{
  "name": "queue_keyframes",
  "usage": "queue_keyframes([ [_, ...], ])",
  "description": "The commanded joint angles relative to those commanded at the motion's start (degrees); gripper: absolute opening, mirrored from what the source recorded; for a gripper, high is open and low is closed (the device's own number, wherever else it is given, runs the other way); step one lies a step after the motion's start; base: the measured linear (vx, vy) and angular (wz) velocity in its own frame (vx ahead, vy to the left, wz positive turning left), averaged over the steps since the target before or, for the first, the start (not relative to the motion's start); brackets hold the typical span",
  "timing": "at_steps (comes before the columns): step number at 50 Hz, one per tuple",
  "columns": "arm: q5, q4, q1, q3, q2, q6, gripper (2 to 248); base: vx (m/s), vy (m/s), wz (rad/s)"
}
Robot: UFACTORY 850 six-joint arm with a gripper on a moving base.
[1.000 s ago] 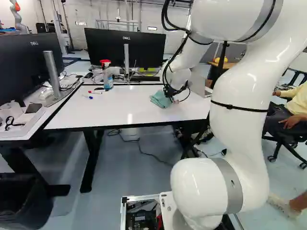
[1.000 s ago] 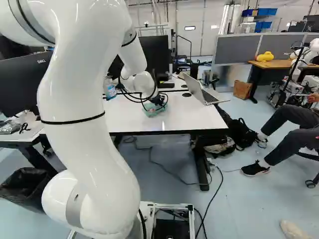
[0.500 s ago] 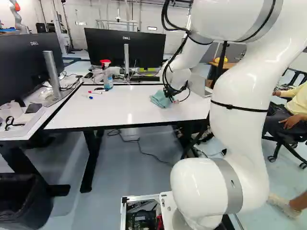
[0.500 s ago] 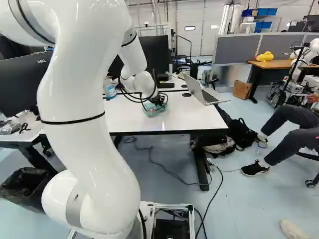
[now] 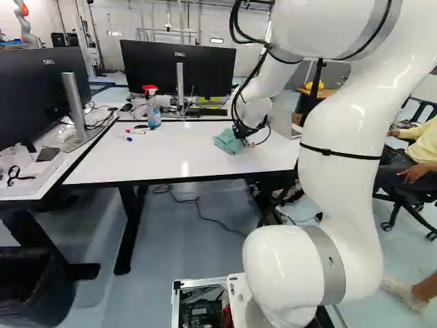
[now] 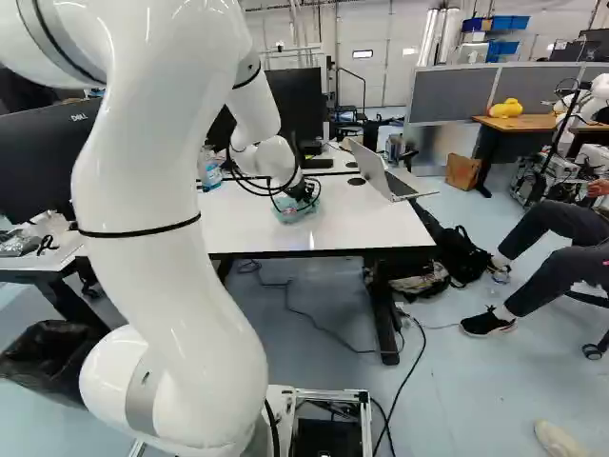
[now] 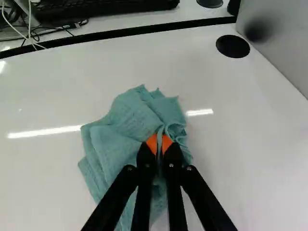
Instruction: Clean the table with the green towel
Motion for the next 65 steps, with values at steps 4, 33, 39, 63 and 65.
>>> queue_keyframes([
  [4,0.0,0.0,-0.1,-1.0,-0.8,0.0,33,0.000,0.000,0.000],
  [33,0.0,0.0,-3.8,-0.4,-0.4,0.0,33,0.000,0.000,0.000],
  [39,0.0,0.0,-3.9,1.3,1.0,0.0,33,0.000,0.000,0.000],
  [63,0.0,0.0,-0.9,4.5,3.8,0.0,33,0.000,0.000,0.000],
  [65,0.0,0.0,-0.6,4.6,3.8,0.0,33,0.000,0.000,0.000],
])
